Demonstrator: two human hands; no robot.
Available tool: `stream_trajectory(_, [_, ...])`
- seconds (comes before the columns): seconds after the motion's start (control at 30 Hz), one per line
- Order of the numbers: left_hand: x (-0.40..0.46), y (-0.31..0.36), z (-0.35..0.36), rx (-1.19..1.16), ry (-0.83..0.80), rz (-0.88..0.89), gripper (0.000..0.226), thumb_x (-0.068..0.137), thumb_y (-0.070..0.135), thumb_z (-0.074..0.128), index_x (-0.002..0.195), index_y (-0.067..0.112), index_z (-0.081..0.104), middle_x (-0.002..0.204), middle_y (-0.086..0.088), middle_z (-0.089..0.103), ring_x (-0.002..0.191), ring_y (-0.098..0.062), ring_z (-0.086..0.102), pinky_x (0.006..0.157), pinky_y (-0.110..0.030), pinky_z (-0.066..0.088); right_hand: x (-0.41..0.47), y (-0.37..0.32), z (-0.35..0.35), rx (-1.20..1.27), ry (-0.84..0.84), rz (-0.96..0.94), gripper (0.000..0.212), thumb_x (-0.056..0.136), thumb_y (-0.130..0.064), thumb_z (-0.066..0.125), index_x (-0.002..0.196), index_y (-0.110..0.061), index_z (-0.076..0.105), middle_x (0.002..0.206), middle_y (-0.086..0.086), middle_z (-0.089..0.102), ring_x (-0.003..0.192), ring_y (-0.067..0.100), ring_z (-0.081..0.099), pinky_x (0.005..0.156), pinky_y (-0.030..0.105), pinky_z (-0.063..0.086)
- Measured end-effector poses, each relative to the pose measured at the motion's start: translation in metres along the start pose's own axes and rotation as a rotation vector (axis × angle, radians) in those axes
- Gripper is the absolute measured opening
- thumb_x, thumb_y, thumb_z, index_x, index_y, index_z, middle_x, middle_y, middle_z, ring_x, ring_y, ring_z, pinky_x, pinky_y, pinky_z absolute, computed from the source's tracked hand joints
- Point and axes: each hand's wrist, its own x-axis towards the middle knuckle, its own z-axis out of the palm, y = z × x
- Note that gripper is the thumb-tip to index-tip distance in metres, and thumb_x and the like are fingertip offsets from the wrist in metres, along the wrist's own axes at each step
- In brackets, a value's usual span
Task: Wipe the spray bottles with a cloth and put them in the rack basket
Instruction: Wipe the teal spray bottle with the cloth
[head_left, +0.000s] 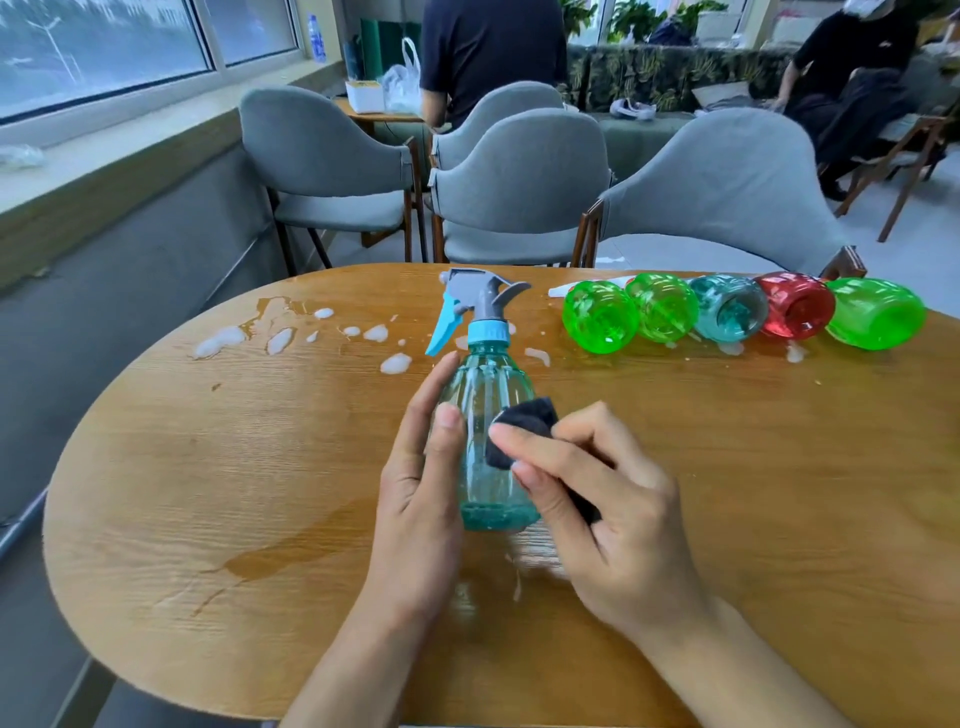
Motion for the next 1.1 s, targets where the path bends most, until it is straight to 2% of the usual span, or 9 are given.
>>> stream_trajectory(0.23, [0.007, -0.002, -0.013, 0.015, 0.062, -0.010, 0.058, 0.090, 0.080, 0.056, 0.142, 0.056, 0.059, 0.152, 0.006, 0.062, 0.143, -0.028, 0.056, 0.117, -0.065, 0.042, -0.004, -0.004, -0.004, 0.246, -0.166, 0.093, 0.023, 0.104, -0.024, 0.063, 0.118, -0.019, 0.080, 0.092, -0.004, 0.054, 0.081, 0.013, 0.058, 0.071, 0.024, 0.045])
stream_trajectory(0.3, [0.006, -0.002, -0.012, 0.021, 0.025, 0.006, 0.050, 0.095, 0.073, 0.054, 0.143, 0.056, 0.058, 0.152, 0.006, 0.061, 0.143, -0.026, 0.056, 0.118, -0.063, 0.043, 0.006, -0.006, -0.010, 0.277, -0.045, 0.164, 0.023, 0.102, -0.024, 0.061, 0.115, -0.019, 0.080, 0.090, -0.003, 0.056, 0.084, 0.015, 0.060, 0.077, 0.023, 0.044])
stream_trajectory(0.4, [0.000, 0.001, -0.001, 0.069, -0.071, 0.072, 0.041, 0.106, 0.046, 0.046, 0.146, 0.047, 0.059, 0.150, 0.016, 0.061, 0.141, -0.011, 0.057, 0.117, -0.049, 0.049, 0.025, -0.004, -0.017, 0.176, 0.170, 0.207, 0.021, 0.105, -0.020, 0.060, 0.120, -0.019, 0.076, 0.090, -0.003, 0.054, 0.086, 0.015, 0.057, 0.080, 0.022, 0.044])
stream_trajectory(0.5, [-0.006, 0.000, 0.007, 0.090, -0.127, 0.105, 0.044, 0.107, 0.037, 0.045, 0.149, 0.035, 0.057, 0.150, 0.013, 0.062, 0.142, -0.010, 0.056, 0.117, -0.039, 0.048, 0.031, -0.001, -0.012, 0.054, 0.148, 0.194, 0.024, 0.104, -0.018, 0.063, 0.123, -0.014, 0.077, 0.092, 0.001, 0.055, 0.087, 0.015, 0.058, 0.077, 0.023, 0.047])
stream_trajectory(0.6, [-0.007, -0.002, 0.008, 0.054, -0.118, 0.073, 0.044, 0.106, 0.037, 0.046, 0.148, 0.034, 0.057, 0.145, 0.015, 0.066, 0.138, -0.008, 0.060, 0.112, -0.028, 0.050, 0.022, 0.002, -0.008, -0.018, 0.105, 0.125, 0.023, 0.103, -0.015, 0.065, 0.122, -0.011, 0.077, 0.091, 0.001, 0.055, 0.085, 0.010, 0.057, 0.076, 0.021, 0.047])
stream_trajectory(0.7, [-0.005, -0.002, 0.005, 0.028, -0.046, 0.031, 0.042, 0.103, 0.045, 0.049, 0.143, 0.042, 0.061, 0.141, 0.013, 0.068, 0.133, -0.011, 0.064, 0.112, -0.040, 0.054, 0.009, 0.002, -0.004, -0.038, 0.060, 0.053, 0.023, 0.104, -0.014, 0.065, 0.123, -0.012, 0.077, 0.092, 0.001, 0.055, 0.077, 0.015, 0.056, 0.065, 0.029, 0.048])
stream_trajectory(0.83, [0.003, -0.001, -0.001, -0.023, 0.050, -0.009, 0.040, 0.101, 0.052, 0.050, 0.139, 0.049, 0.064, 0.139, 0.005, 0.070, 0.129, -0.024, 0.067, 0.112, -0.061, 0.050, -0.005, -0.004, 0.004, -0.012, -0.010, -0.012, 0.024, 0.104, -0.018, 0.064, 0.125, -0.015, 0.077, 0.092, 0.001, 0.057, 0.075, 0.015, 0.056, 0.064, 0.027, 0.048])
stream_trajectory(0.97, [0.007, -0.001, -0.005, -0.021, 0.058, -0.006, 0.041, 0.102, 0.052, 0.048, 0.140, 0.048, 0.063, 0.141, 0.005, 0.068, 0.132, -0.026, 0.065, 0.112, -0.066, 0.048, -0.009, -0.004, 0.002, 0.022, -0.067, -0.027, 0.023, 0.104, -0.020, 0.065, 0.122, -0.017, 0.078, 0.091, 0.001, 0.057, 0.077, 0.013, 0.056, 0.069, 0.023, 0.047])
stream_trajectory(1.1, [0.011, -0.002, -0.011, 0.015, 0.092, -0.003, 0.045, 0.099, 0.066, 0.051, 0.141, 0.054, 0.060, 0.149, 0.007, 0.063, 0.138, -0.024, 0.060, 0.114, -0.065, 0.047, -0.006, -0.004, -0.006, 0.135, -0.208, 0.039, 0.021, 0.104, -0.024, 0.063, 0.113, -0.019, 0.081, 0.090, -0.003, 0.054, 0.077, 0.009, 0.055, 0.069, 0.020, 0.041])
